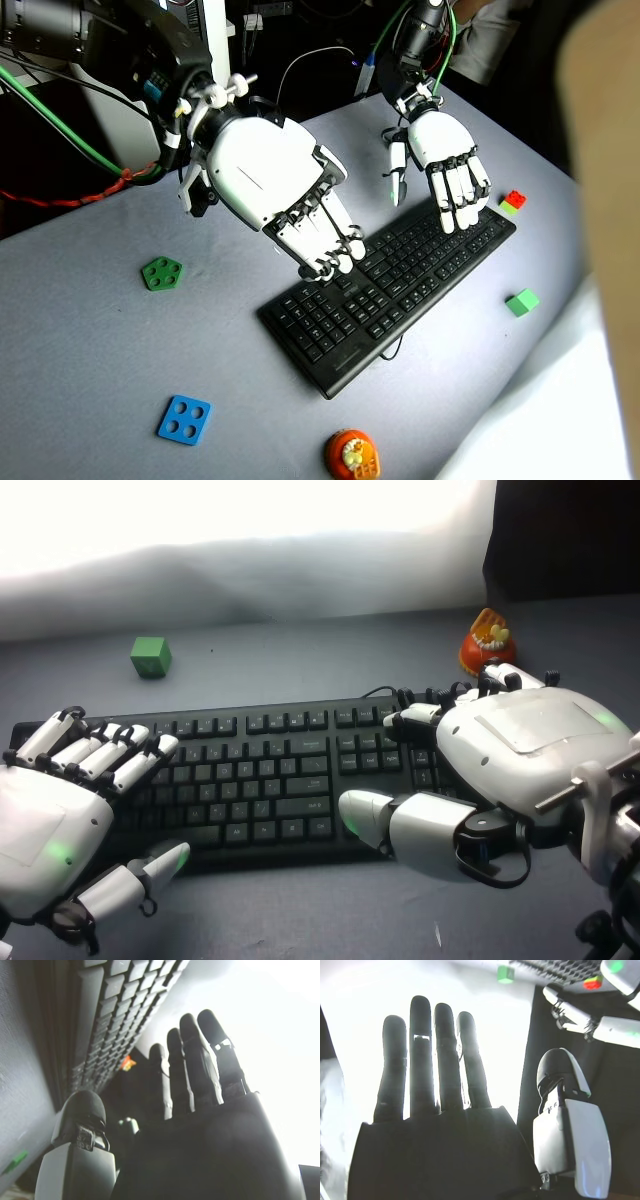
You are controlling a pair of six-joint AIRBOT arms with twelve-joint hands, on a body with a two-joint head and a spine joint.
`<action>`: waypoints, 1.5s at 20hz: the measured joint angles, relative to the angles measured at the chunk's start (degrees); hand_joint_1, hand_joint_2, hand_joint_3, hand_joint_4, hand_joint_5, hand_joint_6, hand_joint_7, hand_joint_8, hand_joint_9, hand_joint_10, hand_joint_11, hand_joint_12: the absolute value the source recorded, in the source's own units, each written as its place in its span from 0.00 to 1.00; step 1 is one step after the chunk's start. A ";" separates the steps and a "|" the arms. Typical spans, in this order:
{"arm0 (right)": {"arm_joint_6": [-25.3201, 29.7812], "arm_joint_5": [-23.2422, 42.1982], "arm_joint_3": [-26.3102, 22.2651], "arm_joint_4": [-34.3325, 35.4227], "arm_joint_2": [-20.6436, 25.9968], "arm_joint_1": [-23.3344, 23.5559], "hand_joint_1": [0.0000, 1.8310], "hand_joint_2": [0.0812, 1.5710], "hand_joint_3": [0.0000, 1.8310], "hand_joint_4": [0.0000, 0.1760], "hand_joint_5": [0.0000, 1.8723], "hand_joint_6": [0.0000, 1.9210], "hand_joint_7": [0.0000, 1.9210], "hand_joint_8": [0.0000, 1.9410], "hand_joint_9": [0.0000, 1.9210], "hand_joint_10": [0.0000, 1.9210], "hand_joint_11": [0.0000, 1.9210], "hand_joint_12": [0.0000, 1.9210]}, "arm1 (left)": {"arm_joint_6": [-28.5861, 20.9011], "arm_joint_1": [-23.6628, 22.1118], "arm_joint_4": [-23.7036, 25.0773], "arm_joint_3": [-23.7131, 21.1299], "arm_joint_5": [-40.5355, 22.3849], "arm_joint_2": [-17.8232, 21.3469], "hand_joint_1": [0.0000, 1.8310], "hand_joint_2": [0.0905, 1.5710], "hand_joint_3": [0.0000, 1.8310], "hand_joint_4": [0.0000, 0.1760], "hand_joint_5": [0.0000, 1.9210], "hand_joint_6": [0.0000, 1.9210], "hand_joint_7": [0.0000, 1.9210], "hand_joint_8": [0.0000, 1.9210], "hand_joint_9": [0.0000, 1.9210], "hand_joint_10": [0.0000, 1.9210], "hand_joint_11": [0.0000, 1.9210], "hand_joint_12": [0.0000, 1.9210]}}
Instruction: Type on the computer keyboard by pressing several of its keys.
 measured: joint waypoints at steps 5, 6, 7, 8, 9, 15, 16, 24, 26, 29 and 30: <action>0.00 0.44 0.04 -0.09 -0.11 -0.22 0.02 0.74 0.00 0.00 0.21 0.05 0.27 0.00 0.19 0.33 0.00 0.83 | 0.00 -0.02 0.00 1.20 0.07 -1.49 0.07 0.83 0.00 0.21 0.17 0.00 0.17 0.00 0.20 0.00 0.00 0.65; 0.02 0.52 0.04 -0.11 -0.11 -0.22 0.03 0.73 0.00 0.00 0.22 0.05 0.27 0.00 0.20 0.33 0.00 0.84 | 0.00 -0.09 0.15 1.79 0.07 -1.97 0.12 0.81 0.00 0.24 0.18 0.00 0.18 0.00 0.21 0.01 0.00 0.66; 0.02 0.55 0.04 -0.11 -0.11 -0.22 0.03 0.73 0.00 0.00 0.22 0.05 0.27 0.00 0.20 0.33 0.00 0.84 | -0.02 -0.22 0.02 2.10 0.07 -2.21 0.14 0.81 0.00 0.25 0.18 0.01 0.18 0.00 0.21 0.01 0.00 0.66; 0.00 0.61 0.04 -0.11 -0.11 -0.22 0.03 0.73 0.00 0.00 0.22 0.05 0.27 0.00 0.20 0.33 0.00 0.84 | 0.02 -0.26 0.00 2.40 0.09 -2.38 0.14 0.81 0.00 0.25 0.18 0.01 0.18 0.00 0.21 0.01 0.00 0.66; 0.02 0.61 0.04 -0.20 -0.11 -0.22 0.04 0.73 0.00 0.00 0.22 0.05 0.27 0.00 0.19 0.33 0.00 0.83 | 0.00 -0.52 0.02 2.84 0.11 -2.60 0.27 0.78 0.00 0.26 0.13 0.00 0.15 0.00 0.20 0.00 0.00 0.65; 0.04 0.76 0.04 -1.16 -0.26 -0.57 0.02 0.75 0.00 0.00 0.21 0.05 0.27 0.00 0.20 0.32 0.00 0.83 | -0.02 -2.62 1.29 3.80 -1.49 -3.21 0.59 0.62 0.00 0.53 0.05 0.00 0.08 0.00 0.14 0.00 0.00 0.56; 0.07 0.74 0.04 -1.11 -0.31 -0.59 0.02 0.75 0.00 0.00 0.21 0.05 0.27 0.00 0.20 0.32 0.00 0.83 | 0.00 -2.78 1.29 3.87 -1.60 -3.26 0.59 0.62 0.00 0.53 0.05 0.00 0.08 0.00 0.14 0.00 0.00 0.55; 0.07 0.83 0.04 -1.42 -0.28 -0.63 0.03 0.74 0.00 0.00 0.22 0.05 0.28 0.00 0.21 0.32 0.00 0.83 | -0.11 -2.73 0.37 3.10 -0.79 -1.36 0.43 0.69 0.00 0.40 0.04 0.01 0.09 0.01 0.15 0.02 0.00 0.58; 0.09 0.85 0.04 -2.05 -0.28 -0.94 0.03 0.74 0.00 0.00 0.22 0.05 0.28 0.00 0.20 0.32 0.00 0.83 | -0.39 -2.58 0.00 2.23 -0.07 0.31 0.27 0.73 0.01 0.36 0.06 0.01 0.11 0.01 0.16 0.03 0.00 0.61; 0.09 0.79 0.04 -1.86 -0.28 -1.03 0.02 0.74 0.00 0.00 0.22 0.05 0.27 0.00 0.20 0.32 0.00 0.83 | -0.81 -3.26 -0.24 1.42 1.07 1.86 0.05 0.75 0.01 0.31 0.11 0.03 0.16 0.01 0.18 0.03 0.00 0.64; 0.09 0.85 0.04 -1.90 -0.28 -1.03 0.02 0.74 0.00 0.00 0.21 0.05 0.27 0.00 0.20 0.32 0.00 0.83 | -1.03 -3.78 0.24 1.20 1.42 2.45 0.01 0.73 0.00 0.28 0.12 0.02 0.17 0.01 0.18 0.03 0.00 0.63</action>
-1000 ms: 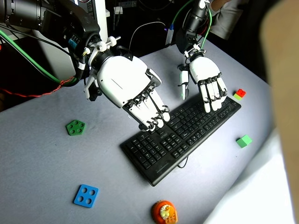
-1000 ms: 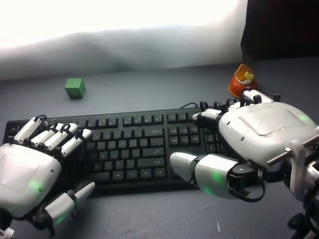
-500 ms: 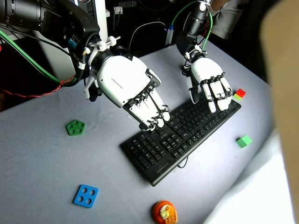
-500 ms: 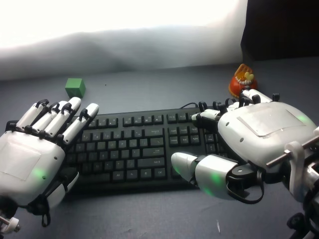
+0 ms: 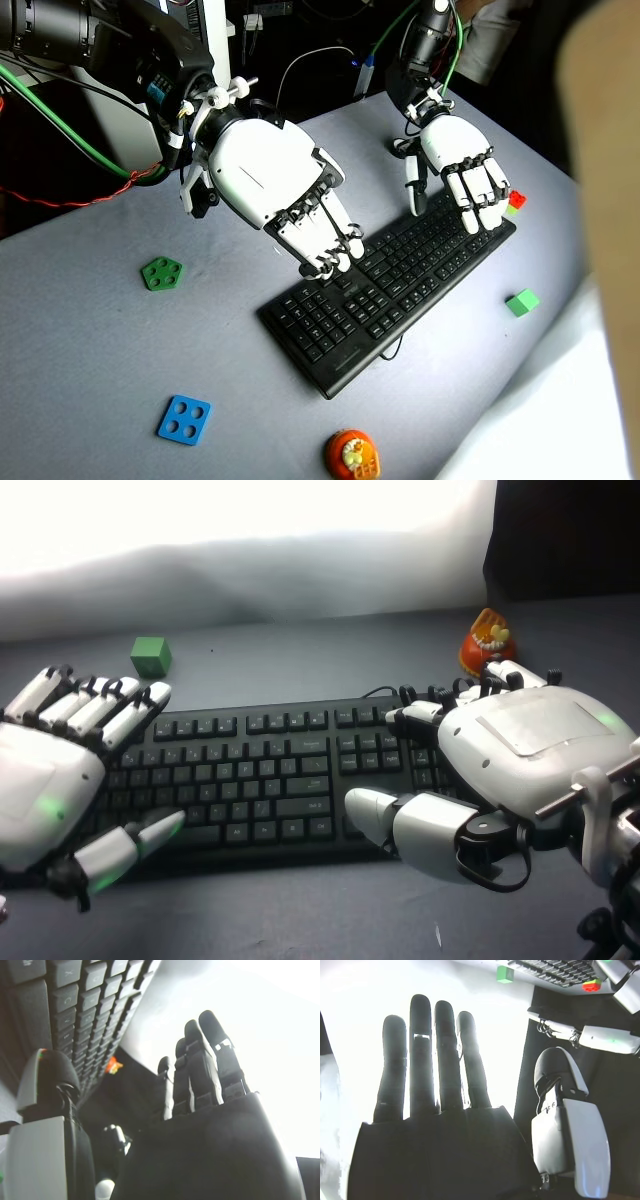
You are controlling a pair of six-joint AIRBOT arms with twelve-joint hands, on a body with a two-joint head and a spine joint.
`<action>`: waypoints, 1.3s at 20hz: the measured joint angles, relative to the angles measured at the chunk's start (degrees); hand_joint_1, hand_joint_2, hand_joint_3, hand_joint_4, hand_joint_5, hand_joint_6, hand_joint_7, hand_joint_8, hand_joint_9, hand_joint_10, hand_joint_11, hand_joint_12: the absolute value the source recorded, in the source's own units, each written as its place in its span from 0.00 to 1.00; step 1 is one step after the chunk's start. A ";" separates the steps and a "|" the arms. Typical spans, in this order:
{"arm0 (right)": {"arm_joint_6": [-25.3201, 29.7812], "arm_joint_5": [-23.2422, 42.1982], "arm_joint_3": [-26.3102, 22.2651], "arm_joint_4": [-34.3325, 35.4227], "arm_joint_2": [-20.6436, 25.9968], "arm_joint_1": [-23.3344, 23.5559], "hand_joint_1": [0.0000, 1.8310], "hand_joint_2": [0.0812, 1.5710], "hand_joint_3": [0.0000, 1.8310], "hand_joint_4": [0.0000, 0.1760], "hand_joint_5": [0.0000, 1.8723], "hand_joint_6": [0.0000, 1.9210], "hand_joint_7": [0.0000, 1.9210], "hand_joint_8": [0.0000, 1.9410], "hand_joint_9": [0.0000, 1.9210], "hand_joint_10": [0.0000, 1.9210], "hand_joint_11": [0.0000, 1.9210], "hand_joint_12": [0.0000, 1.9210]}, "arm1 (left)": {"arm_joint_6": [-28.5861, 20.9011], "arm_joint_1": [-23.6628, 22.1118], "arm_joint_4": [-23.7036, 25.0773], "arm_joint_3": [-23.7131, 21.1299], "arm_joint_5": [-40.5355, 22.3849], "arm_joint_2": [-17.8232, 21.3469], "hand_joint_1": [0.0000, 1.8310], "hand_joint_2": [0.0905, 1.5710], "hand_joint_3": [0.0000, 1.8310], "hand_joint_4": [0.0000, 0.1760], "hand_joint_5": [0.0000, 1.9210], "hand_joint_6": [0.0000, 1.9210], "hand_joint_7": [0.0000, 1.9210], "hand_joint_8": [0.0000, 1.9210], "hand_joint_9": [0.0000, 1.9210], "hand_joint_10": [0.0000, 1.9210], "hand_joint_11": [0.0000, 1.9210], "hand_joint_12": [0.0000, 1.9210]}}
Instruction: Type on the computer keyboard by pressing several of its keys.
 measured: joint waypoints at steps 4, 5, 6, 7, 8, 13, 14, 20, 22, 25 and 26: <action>0.00 -0.07 0.00 -0.39 -0.02 0.00 0.03 0.74 0.00 0.00 0.22 0.05 0.26 0.00 0.19 0.32 0.00 0.82 | -0.33 -2.03 0.52 -1.40 1.14 3.61 0.00 0.72 0.00 0.23 0.16 0.03 0.20 0.01 0.20 0.04 0.00 0.64; 0.00 -0.07 0.00 -0.52 -0.02 0.00 0.03 0.74 0.00 0.00 0.22 0.05 0.27 0.00 0.20 0.33 0.00 0.83 | -0.33 -2.12 0.26 -1.44 1.29 4.07 0.00 0.72 0.00 0.23 0.16 0.02 0.19 0.00 0.20 0.03 0.00 0.63; 0.00 -0.04 0.00 -0.63 0.00 0.00 0.03 0.74 0.00 0.00 0.22 0.05 0.27 0.00 0.20 0.33 0.00 0.83 | -0.33 -2.21 -0.39 -1.75 1.33 4.50 0.00 0.72 0.00 0.22 0.16 0.02 0.19 0.00 0.20 0.03 0.00 0.64; 0.00 -0.04 0.00 -0.74 0.00 0.00 0.03 0.74 0.00 0.00 0.22 0.05 0.26 0.00 0.20 0.33 0.00 0.84 | -0.33 -2.05 -0.33 -1.75 1.60 4.61 0.00 0.72 0.00 0.22 0.16 0.02 0.19 0.00 0.20 0.03 0.00 0.63; 0.00 -0.07 0.00 -0.76 0.00 0.00 0.03 0.74 0.00 0.00 0.22 0.05 0.26 0.00 0.20 0.33 0.00 0.84 | -0.33 -1.88 0.24 -1.75 2.08 4.72 0.00 0.73 0.00 0.21 0.16 0.02 0.19 0.00 0.20 0.03 0.00 0.65; -0.02 -0.04 0.00 -0.76 0.00 0.00 0.05 0.74 0.00 0.00 0.28 0.16 0.37 0.05 0.24 0.42 0.00 0.86 | -1.18 -0.46 2.40 -4.13 4.28 8.31 0.00 0.77 0.01 0.05 0.27 0.06 0.31 0.04 0.27 0.06 0.00 0.70; -0.02 -0.07 0.00 -0.85 0.00 -0.02 0.06 0.74 0.00 0.00 0.26 0.24 0.39 0.07 0.24 0.46 0.01 0.86 | -1.07 -0.59 2.27 -4.50 4.28 8.79 0.00 0.77 0.01 0.04 0.29 0.06 0.33 0.05 0.28 0.07 0.00 0.72; -0.09 -0.07 0.00 -1.18 0.00 -0.37 0.00 0.79 0.01 0.00 0.61 0.76 0.67 0.73 0.63 0.96 0.51 1.00 | -1.42 -1.14 1.70 -5.55 6.19 10.34 0.06 0.85 0.00 0.00 0.48 0.54 0.48 0.74 0.42 0.90 0.32 1.00; -0.07 -0.07 0.00 -1.62 0.00 -0.37 0.00 0.87 0.02 0.85 0.69 0.89 0.74 0.87 0.73 1.00 0.67 1.00 | -1.38 -1.49 0.07 -5.55 6.10 10.78 0.03 0.90 0.00 0.00 0.54 0.74 0.59 0.80 0.54 0.93 0.45 1.00; -0.04 -0.09 0.00 -1.68 -0.02 -0.37 0.03 0.89 0.02 1.00 0.68 0.94 0.74 0.93 0.75 1.00 0.72 1.00 | -1.55 -2.21 0.63 -5.55 6.99 11.02 0.11 0.91 0.00 0.00 0.51 0.85 0.56 0.89 0.54 0.98 0.48 1.00; -0.07 -0.07 0.00 -1.81 0.00 -0.37 0.04 0.90 0.02 1.00 0.68 0.96 0.73 0.95 0.76 1.00 0.73 1.00 | -1.57 -2.21 1.03 -5.55 7.06 11.28 0.13 0.92 0.00 0.00 0.50 0.88 0.55 0.92 0.54 1.00 0.48 1.00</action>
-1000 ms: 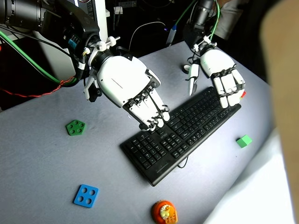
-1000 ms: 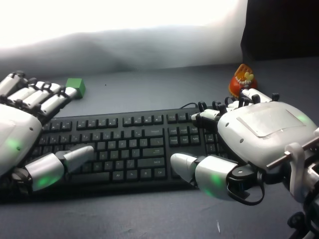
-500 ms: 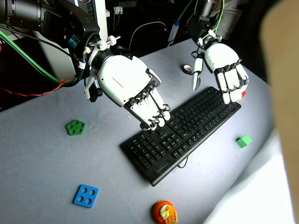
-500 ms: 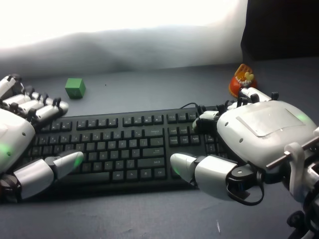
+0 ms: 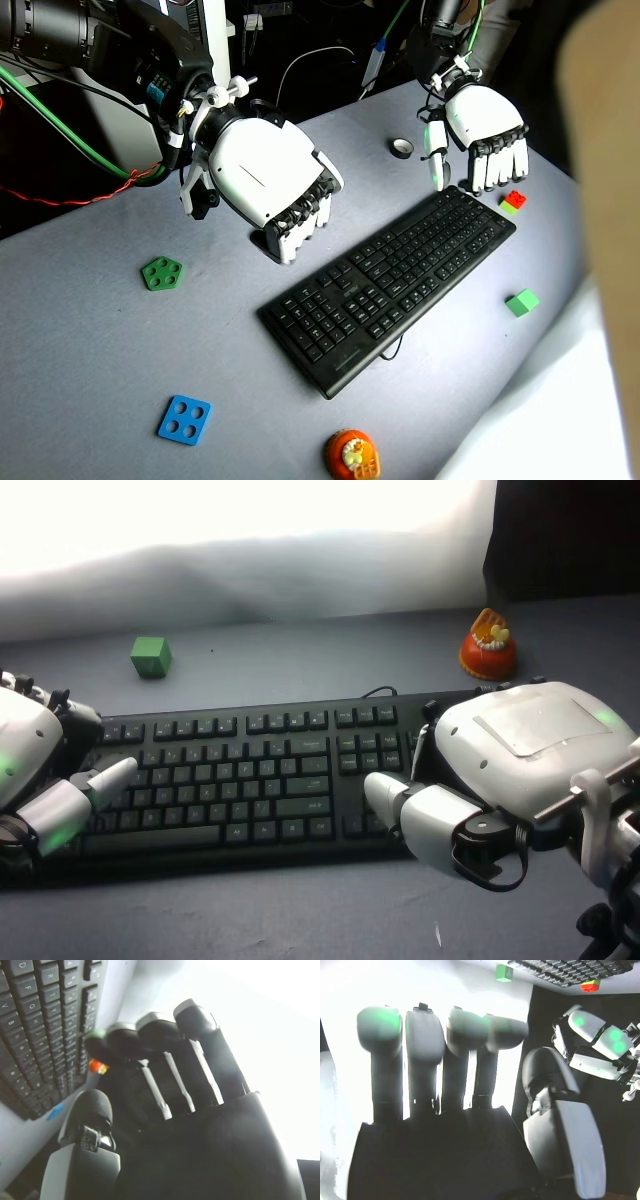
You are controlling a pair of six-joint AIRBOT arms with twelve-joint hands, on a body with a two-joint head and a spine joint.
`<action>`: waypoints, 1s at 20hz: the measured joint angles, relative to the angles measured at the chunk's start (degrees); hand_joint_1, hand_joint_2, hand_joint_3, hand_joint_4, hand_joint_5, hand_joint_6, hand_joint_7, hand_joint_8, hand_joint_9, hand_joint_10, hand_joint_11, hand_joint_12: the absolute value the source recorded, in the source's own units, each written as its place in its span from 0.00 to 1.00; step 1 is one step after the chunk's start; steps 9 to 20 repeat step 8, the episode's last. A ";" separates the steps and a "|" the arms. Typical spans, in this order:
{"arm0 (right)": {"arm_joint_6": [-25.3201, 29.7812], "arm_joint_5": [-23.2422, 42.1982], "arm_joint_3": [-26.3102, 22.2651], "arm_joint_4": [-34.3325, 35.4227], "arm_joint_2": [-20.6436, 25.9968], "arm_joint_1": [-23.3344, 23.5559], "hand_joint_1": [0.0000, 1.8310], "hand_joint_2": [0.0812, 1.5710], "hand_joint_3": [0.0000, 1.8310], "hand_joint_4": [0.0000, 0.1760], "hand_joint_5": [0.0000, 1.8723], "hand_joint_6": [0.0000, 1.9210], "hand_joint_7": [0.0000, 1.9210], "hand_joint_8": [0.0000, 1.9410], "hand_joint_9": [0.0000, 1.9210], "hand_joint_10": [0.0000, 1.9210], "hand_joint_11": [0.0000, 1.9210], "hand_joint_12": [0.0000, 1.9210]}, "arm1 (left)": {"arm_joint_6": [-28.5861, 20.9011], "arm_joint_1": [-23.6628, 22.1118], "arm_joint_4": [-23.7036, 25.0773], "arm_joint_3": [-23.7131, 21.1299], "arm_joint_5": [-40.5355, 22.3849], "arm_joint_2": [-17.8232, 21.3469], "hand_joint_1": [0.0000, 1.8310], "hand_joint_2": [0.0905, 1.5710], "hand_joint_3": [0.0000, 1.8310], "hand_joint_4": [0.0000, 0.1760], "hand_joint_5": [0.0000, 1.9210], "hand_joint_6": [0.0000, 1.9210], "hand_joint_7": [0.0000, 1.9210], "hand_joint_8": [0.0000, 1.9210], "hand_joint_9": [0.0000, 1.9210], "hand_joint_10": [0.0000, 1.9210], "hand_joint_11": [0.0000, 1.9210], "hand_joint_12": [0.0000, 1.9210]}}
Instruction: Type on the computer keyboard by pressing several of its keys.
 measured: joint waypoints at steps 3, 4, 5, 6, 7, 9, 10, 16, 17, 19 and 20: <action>0.00 0.02 0.00 -0.17 0.00 0.00 0.03 0.93 0.02 1.00 0.68 0.95 0.74 0.93 0.75 1.00 0.72 1.00 | -0.31 -0.39 -0.68 0.00 -0.04 0.37 0.15 0.94 0.00 0.00 0.47 0.90 0.53 0.94 0.52 1.00 0.47 1.00; 0.02 0.00 0.00 -0.24 -0.02 0.00 0.04 0.94 0.03 1.00 0.68 0.94 0.73 0.93 0.74 1.00 0.71 1.00 | -0.50 -0.42 -0.39 0.00 0.28 0.81 0.15 0.94 0.00 0.00 0.48 0.91 0.52 0.95 0.52 1.00 0.47 1.00; 0.02 0.02 0.00 -0.24 0.00 0.00 0.04 0.95 0.03 1.00 0.67 0.95 0.73 0.94 0.74 1.00 0.72 1.00 | -0.52 -0.42 -0.39 0.00 0.24 0.94 0.15 0.94 0.00 0.00 0.47 0.91 0.52 0.95 0.52 1.00 0.47 1.00; 0.00 0.02 0.00 -0.22 0.00 0.00 0.05 0.96 0.03 1.00 0.67 0.95 0.73 0.94 0.75 1.00 0.72 1.00 | -0.83 -0.55 -0.63 0.00 0.17 1.09 0.15 0.95 0.00 0.00 0.47 0.92 0.52 0.95 0.51 1.00 0.46 1.00; 0.00 0.02 0.00 -0.24 0.00 0.00 0.05 0.97 0.03 1.00 0.66 0.94 0.72 0.94 0.74 1.00 0.72 1.00 | -0.92 -0.74 -0.57 -0.13 0.31 1.27 0.15 0.95 0.00 0.00 0.46 0.92 0.52 0.95 0.50 1.00 0.46 1.00; 0.02 0.02 0.00 -0.26 0.00 0.00 0.06 0.97 0.03 1.00 0.66 0.93 0.72 0.92 0.73 1.00 0.70 1.00 | -1.05 -1.03 -0.92 -0.81 0.59 1.75 0.17 0.95 0.00 0.00 0.46 0.92 0.52 0.94 0.51 1.00 0.45 1.00; 0.02 0.02 0.00 -0.26 0.00 0.00 0.06 0.97 0.03 1.00 0.66 0.93 0.72 0.92 0.73 1.00 0.70 1.00 | -1.05 -1.03 -0.92 -0.81 0.59 1.75 0.17 0.95 0.00 0.00 0.46 0.92 0.52 0.94 0.51 1.00 0.45 1.00; 0.02 0.02 0.00 -0.26 0.00 0.00 0.06 0.97 0.03 1.00 0.66 0.93 0.72 0.92 0.73 1.00 0.70 1.00 | -1.05 -1.03 -0.92 -0.81 0.59 1.75 0.17 0.95 0.00 0.00 0.46 0.92 0.52 0.94 0.51 1.00 0.45 1.00; 0.02 0.02 0.00 -0.26 0.00 0.00 0.06 0.97 0.03 1.00 0.66 0.93 0.72 0.92 0.73 1.00 0.70 1.00 | -1.05 -1.03 -0.92 -0.81 0.59 1.75 0.17 0.95 0.00 0.00 0.46 0.92 0.52 0.94 0.51 1.00 0.45 1.00; 0.02 0.02 0.00 -0.26 0.00 0.00 0.06 0.97 0.03 1.00 0.66 0.93 0.72 0.92 0.73 1.00 0.70 1.00 | -1.05 -1.03 -0.92 -0.81 0.59 1.75 0.17 0.95 0.00 0.00 0.46 0.92 0.52 0.94 0.51 1.00 0.45 1.00; 0.02 0.02 0.00 -0.26 0.00 0.00 0.06 0.97 0.03 1.00 0.66 0.93 0.72 0.92 0.73 1.00 0.70 1.00 | -1.05 -1.03 -0.92 -0.81 0.59 1.75 0.17 0.95 0.00 0.00 0.46 0.92 0.52 0.94 0.51 1.00 0.45 1.00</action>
